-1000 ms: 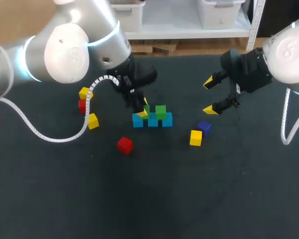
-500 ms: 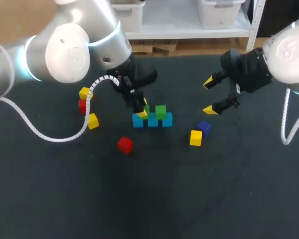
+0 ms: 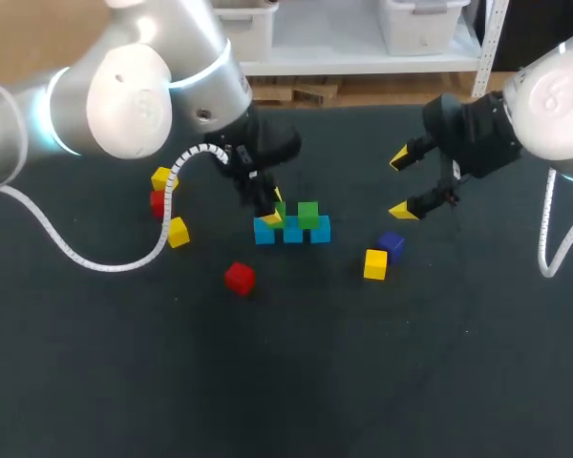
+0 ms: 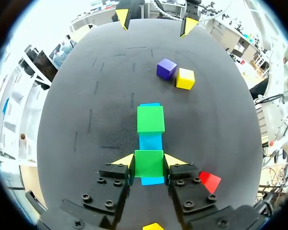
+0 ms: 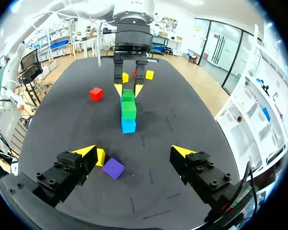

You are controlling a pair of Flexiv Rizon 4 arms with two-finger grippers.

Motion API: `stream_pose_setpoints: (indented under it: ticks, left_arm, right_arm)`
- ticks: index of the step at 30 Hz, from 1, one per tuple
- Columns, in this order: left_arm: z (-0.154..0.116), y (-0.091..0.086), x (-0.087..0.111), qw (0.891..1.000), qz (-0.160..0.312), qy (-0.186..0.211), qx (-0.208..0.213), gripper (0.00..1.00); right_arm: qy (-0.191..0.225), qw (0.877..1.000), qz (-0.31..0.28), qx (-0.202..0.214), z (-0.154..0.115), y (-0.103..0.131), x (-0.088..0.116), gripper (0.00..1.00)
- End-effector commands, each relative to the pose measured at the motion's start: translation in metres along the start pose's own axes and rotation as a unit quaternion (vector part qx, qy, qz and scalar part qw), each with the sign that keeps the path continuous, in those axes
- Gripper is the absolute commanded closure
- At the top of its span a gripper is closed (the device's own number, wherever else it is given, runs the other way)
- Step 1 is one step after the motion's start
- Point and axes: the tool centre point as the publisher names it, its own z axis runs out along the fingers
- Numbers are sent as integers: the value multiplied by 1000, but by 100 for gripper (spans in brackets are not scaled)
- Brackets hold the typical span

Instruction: Place the blue cubes, place green cubes on the blue cubes, place the yellow cubes on the green cubes, then place the red cubes on the yellow cubes, and place purple cube on the red cubes.

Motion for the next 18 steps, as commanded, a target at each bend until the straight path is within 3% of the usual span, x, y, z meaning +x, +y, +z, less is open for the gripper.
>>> stream_pose_setpoints:
  ticks: [1, 9, 15, 16, 18]
  left_arm:
    - [1, 3, 0, 1000, 0, 1, 3, 76]
    - [2, 3, 0, 1000, 0, 2, 4, 64]
    - [2, 4, 1, 1000, 1, 3, 6, 40]
    - [2, 3, 1, 1000, 1, 3, 6, 29]
    - [2, 3, 1, 1000, 1, 4, 7, 22]
  right_arm:
    - [-2, 1000, 0, 0, 0, 0, 1, 0]
    - [-2, 1000, 0, 0, 0, 0, 1, 0]
    - [-2, 1000, 0, 0, 0, 0, 1, 0]
    - [-2, 1000, 0, 0, 0, 0, 1, 0]
    - [-2, 1000, 0, 0, 0, 0, 1, 0]
